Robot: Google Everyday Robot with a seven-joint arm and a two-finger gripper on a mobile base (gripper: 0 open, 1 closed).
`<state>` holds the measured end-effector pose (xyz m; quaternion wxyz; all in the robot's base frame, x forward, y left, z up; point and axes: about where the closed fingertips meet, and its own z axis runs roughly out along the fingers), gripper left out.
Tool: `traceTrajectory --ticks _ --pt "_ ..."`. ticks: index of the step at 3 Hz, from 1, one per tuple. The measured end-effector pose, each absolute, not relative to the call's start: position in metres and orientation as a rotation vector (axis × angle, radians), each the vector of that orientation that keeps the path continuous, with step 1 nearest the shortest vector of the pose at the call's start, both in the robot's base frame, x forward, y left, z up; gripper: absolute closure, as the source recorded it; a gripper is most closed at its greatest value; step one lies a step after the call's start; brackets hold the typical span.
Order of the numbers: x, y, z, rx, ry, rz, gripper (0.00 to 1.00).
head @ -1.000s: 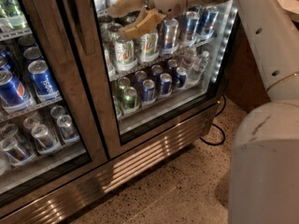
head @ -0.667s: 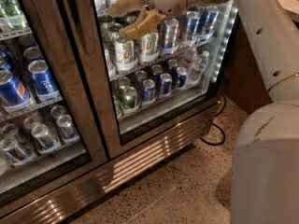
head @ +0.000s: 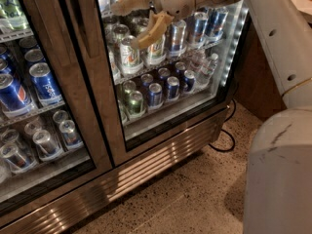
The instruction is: Open right fridge door
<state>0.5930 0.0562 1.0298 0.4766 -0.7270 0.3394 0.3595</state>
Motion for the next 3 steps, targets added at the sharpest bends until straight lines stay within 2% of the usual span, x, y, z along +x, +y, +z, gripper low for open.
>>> traceTrajectory --ticks 1,3 --pt "0.585 0.052 1.030 -1.776 0.829 0.879 0.00" --pt "0.573 0.047 1.030 -1.776 0.829 0.879 0.00"
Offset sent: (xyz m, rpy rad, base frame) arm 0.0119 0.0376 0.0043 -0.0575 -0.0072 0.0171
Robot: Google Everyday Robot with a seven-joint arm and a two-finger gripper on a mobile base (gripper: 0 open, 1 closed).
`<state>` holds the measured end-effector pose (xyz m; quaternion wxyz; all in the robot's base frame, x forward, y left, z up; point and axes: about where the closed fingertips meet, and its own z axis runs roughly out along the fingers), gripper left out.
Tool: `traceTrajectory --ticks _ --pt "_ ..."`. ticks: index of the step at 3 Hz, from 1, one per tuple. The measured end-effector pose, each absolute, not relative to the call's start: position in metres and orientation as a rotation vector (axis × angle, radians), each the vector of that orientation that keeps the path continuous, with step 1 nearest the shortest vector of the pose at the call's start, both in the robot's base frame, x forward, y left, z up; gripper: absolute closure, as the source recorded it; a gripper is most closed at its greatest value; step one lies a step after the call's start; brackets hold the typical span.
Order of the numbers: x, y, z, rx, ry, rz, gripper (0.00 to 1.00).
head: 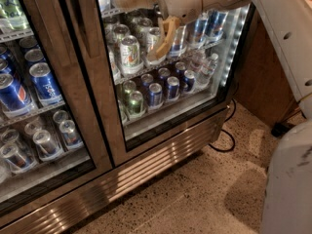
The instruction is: Open right fridge door
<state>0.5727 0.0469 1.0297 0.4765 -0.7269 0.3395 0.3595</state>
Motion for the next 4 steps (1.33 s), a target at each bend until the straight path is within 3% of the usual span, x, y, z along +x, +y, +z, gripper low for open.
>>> traceTrajectory --ticks 2,4 --pt "0.535 0.038 1.047 -1.722 0.724 0.888 0.00" --pt "0.434 0.009 1.016 -1.632 0.490 0.966 0.06"
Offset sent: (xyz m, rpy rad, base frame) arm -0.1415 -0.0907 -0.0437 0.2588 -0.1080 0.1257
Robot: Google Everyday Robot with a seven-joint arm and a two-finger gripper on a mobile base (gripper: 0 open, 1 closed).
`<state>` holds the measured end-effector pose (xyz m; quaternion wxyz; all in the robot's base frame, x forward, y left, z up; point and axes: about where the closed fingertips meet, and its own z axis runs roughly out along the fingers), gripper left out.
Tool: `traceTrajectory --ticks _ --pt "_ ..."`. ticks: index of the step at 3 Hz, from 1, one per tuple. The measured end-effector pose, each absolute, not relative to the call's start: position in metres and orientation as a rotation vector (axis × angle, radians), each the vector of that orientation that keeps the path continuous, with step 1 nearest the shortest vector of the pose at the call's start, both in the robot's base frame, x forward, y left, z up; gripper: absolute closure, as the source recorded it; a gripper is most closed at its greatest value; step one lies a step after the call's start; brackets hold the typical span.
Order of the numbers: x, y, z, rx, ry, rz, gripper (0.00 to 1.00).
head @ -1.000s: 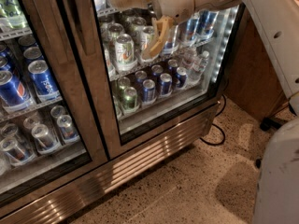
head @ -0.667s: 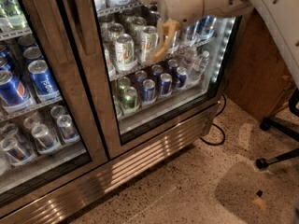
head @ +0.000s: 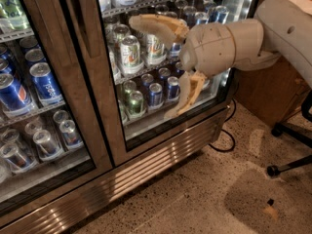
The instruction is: Open right fridge door
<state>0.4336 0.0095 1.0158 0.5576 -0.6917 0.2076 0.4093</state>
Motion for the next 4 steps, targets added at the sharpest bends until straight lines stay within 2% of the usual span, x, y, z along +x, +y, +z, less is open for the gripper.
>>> traceTrajectory --ticks 1,2,4 --pt "0.406 0.007 0.996 -1.646 0.470 0.980 0.00" --pt "0.405 0.008 0.995 -1.646 0.473 0.983 0.00" --pt "0.445 -0.005 0.982 -1.541 0.549 0.844 0.00"
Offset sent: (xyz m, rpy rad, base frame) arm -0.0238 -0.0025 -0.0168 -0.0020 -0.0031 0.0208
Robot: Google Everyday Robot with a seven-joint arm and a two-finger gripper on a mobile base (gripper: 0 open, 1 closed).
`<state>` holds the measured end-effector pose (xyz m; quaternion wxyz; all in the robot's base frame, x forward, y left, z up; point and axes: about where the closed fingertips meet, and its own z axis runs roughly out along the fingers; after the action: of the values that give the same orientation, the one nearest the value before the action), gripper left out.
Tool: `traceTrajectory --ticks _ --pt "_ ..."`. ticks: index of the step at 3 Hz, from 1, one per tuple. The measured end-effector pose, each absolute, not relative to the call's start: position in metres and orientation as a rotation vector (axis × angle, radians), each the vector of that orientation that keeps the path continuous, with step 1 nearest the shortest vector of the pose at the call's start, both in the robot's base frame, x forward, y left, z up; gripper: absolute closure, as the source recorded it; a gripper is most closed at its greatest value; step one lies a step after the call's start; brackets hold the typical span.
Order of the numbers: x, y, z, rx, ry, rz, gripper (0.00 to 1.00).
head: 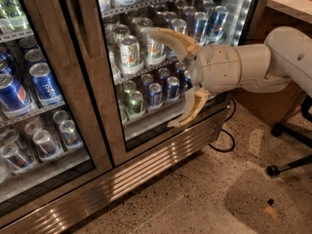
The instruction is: Open right fridge door
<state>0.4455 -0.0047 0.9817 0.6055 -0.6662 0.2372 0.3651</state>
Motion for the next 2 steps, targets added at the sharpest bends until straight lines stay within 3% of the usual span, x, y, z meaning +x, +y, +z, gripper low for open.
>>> traceTrajectory --ticks 2 --pt "0.4736 -0.0166 0.9741 -1.502 0.589 0.794 0.00"
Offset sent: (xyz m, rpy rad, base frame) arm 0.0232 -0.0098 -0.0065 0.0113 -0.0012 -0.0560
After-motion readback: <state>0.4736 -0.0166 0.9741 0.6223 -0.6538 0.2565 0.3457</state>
